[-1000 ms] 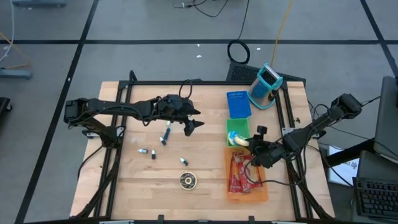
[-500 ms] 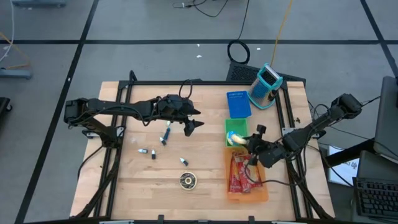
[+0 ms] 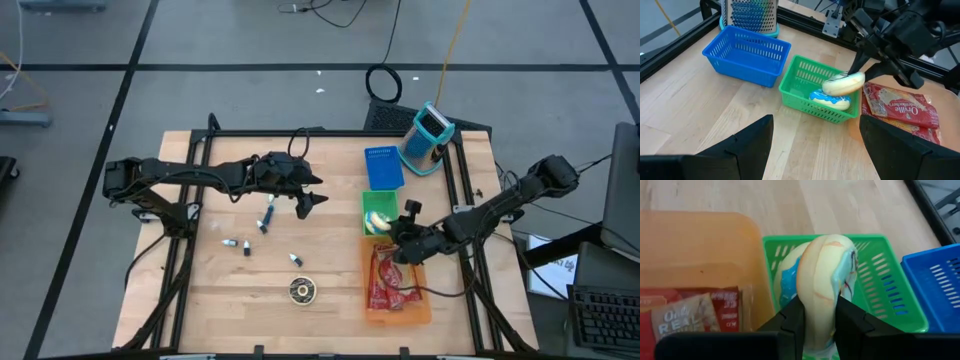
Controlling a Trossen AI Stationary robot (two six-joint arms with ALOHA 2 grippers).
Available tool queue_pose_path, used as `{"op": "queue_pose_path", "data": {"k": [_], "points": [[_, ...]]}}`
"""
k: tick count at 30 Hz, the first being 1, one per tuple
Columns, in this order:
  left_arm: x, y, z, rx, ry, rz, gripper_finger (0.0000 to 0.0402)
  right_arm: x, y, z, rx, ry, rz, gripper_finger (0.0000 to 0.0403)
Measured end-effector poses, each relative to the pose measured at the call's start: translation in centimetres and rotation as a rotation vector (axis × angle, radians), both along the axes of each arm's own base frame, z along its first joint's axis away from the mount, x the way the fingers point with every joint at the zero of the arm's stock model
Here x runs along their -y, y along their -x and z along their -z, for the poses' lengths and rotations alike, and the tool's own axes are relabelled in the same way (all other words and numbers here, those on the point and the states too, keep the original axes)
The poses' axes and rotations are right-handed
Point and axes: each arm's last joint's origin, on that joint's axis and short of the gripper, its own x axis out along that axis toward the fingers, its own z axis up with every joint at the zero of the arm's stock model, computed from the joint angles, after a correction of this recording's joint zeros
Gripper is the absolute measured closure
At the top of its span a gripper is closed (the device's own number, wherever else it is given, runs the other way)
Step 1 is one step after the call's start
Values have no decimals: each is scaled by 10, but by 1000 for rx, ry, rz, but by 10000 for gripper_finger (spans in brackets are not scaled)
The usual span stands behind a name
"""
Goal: Pick & Place Food Item
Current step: Put the light blue donut into the green bin
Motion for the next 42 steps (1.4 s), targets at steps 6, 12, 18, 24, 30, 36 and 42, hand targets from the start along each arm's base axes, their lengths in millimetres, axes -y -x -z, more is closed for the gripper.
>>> {"op": "queue_pose_path", "data": {"k": [6,12,18,24,30,36,42], "points": [[0,0,0,0,3,-1,103,0,0,-2,17,-14,8,305],[0,0,0,0,3,-1,103,0,1,-1,18,-25,25,228],[0,0,0,0,4,-1,103,1,2,-1,-8,29,3,172],[0,0,0,0,6,-3,103,2,3,-3,-12,54,-18,167],[0,0,0,0,6,-2,103,3,-1,-11,59,6,-25,179],[0,0,0,0,9,-4,103,2,-8,-15,62,-70,-159,178],[0,0,0,2,25,-11,103,3,-12,-28,170,-45,-201,177]]}}
